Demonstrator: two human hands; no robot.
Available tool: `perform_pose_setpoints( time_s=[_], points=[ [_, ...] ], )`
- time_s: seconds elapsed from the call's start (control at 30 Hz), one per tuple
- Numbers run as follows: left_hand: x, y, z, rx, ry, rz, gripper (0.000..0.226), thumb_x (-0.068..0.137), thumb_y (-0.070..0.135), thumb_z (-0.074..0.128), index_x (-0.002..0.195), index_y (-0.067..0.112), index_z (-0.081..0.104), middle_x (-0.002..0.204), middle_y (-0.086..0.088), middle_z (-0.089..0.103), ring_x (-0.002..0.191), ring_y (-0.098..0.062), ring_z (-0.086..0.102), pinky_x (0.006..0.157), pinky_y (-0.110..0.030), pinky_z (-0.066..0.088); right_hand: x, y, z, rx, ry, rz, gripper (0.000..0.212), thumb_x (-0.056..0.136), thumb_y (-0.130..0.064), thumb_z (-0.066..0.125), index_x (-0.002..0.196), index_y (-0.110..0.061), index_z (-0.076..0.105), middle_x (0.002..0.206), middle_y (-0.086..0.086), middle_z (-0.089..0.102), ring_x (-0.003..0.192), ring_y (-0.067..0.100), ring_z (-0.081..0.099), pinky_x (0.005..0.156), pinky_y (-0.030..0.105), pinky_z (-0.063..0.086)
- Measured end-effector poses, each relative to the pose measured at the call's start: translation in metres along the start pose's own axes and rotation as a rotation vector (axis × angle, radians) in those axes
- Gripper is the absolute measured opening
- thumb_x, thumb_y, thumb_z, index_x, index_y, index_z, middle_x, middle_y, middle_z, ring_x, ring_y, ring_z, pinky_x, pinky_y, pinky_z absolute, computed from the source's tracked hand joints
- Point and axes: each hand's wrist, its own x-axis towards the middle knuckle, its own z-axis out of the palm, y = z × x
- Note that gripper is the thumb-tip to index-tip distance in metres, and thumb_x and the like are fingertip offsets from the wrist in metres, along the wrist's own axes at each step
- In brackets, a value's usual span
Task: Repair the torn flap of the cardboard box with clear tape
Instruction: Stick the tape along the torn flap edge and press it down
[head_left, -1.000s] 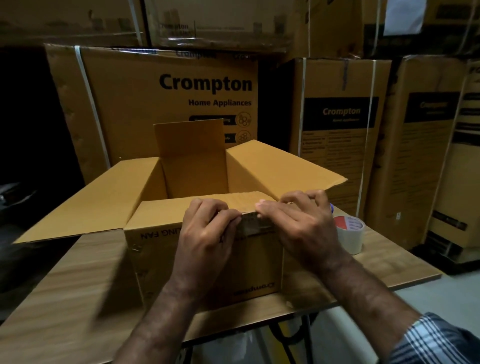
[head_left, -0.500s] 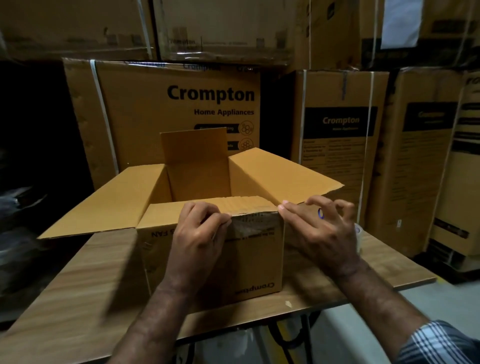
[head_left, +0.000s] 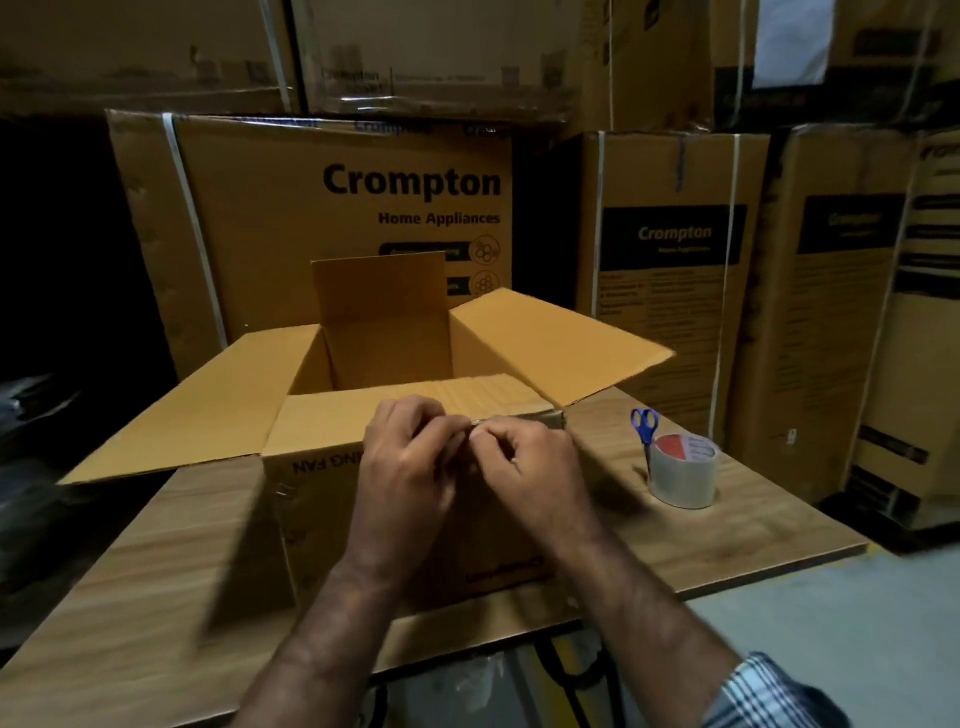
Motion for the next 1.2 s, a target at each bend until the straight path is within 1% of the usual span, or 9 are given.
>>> perform_pose_setpoints(
  time_s=[0.27,0.4,0.57,0.63,0.7,0.83,0.93,1.03,1.2],
  points=[
    [0.001,-0.004,-0.002,-0.031,-0.031,0.035,0.032,0.088,0.022,0.054,0.107,0.005,0.075,0.105,-0.012,0.063,0.1,-0.017,0.049,0.081,-0.031,0.05,-0.037,0.017,0.034,0.301,-0.214,0.35,0.029,0.095,-0.019,0.057,0.071,-0.019,0.073,0.07,-0.001,0.077,0.064,0.006,0.074,0.067,0.041,0.065],
    [0.001,0.001,-0.007,-0.095,-0.03,-0.014,0.036,0.088,0.024,0.05,0.107,0.006,0.074,0.104,-0.01,0.062,0.099,-0.004,0.04,0.08,-0.018,0.04,-0.018,0.001,0.016,0.56,-0.105,0.248,0.027,0.096,-0.028,0.058,0.078,-0.017,0.075,0.079,0.0,0.075,0.074,0.013,0.067,0.063,0.033,0.054],
    [-0.004,-0.002,-0.002,-0.06,-0.01,-0.008,0.032,0.089,0.027,0.055,0.104,0.005,0.073,0.106,-0.011,0.062,0.101,-0.011,0.045,0.081,-0.026,0.044,-0.013,0.009,0.023,0.867,0.021,0.525,0.023,0.097,-0.017,0.06,0.088,-0.007,0.079,0.08,0.009,0.077,0.074,0.019,0.072,0.057,0.027,0.055],
    [-0.005,-0.003,0.001,-0.037,0.003,0.005,0.031,0.089,0.029,0.059,0.103,0.005,0.073,0.106,-0.012,0.062,0.099,-0.017,0.05,0.079,-0.033,0.049,-0.022,0.026,0.023,0.746,0.05,0.563,0.027,0.096,-0.017,0.059,0.08,-0.01,0.079,0.077,0.008,0.078,0.072,0.02,0.074,0.057,0.029,0.056],
    [-0.004,0.0,0.003,-0.014,0.033,-0.003,0.029,0.089,0.031,0.063,0.1,0.006,0.073,0.105,-0.012,0.062,0.098,-0.021,0.052,0.077,-0.038,0.052,-0.034,0.04,0.02,0.425,0.097,0.443,0.027,0.095,-0.021,0.059,0.077,-0.015,0.078,0.071,0.001,0.077,0.066,0.01,0.073,0.059,0.029,0.058],
    [0.0,0.003,0.007,0.02,0.089,-0.006,0.023,0.087,0.027,0.068,0.094,0.005,0.071,0.101,-0.015,0.062,0.094,-0.026,0.052,0.074,-0.045,0.051,-0.028,0.035,-0.002,-0.181,0.399,-0.158,0.018,0.094,-0.032,0.062,0.103,-0.022,0.074,0.094,-0.005,0.07,0.082,0.006,0.065,0.071,0.023,0.058],
    [0.002,0.003,0.009,0.062,0.089,0.012,0.026,0.088,0.029,0.063,0.093,0.004,0.071,0.1,-0.016,0.062,0.095,-0.028,0.051,0.074,-0.045,0.049,-0.003,0.032,-0.011,-0.41,0.377,-0.397,0.026,0.092,-0.025,0.071,0.116,-0.018,0.074,0.101,0.004,0.066,0.086,0.018,0.062,0.068,0.029,0.055],
    [0.0,0.001,0.01,0.081,0.08,0.057,0.025,0.091,0.026,0.06,0.091,0.004,0.071,0.099,-0.015,0.063,0.094,-0.027,0.052,0.074,-0.046,0.049,0.011,0.047,-0.016,-0.535,0.335,-0.508,0.022,0.09,-0.026,0.073,0.109,-0.016,0.076,0.097,0.005,0.067,0.079,0.021,0.062,0.057,0.034,0.054],
    [0.003,-0.004,0.01,0.083,0.053,0.078,0.019,0.09,0.021,0.068,0.09,0.002,0.071,0.099,-0.016,0.066,0.092,-0.029,0.056,0.072,-0.046,0.05,0.012,0.074,-0.025,-0.533,0.371,-0.52,0.025,0.096,-0.03,0.064,0.111,-0.014,0.077,0.096,0.006,0.072,0.078,0.022,0.064,0.058,0.037,0.056]
  ],
)
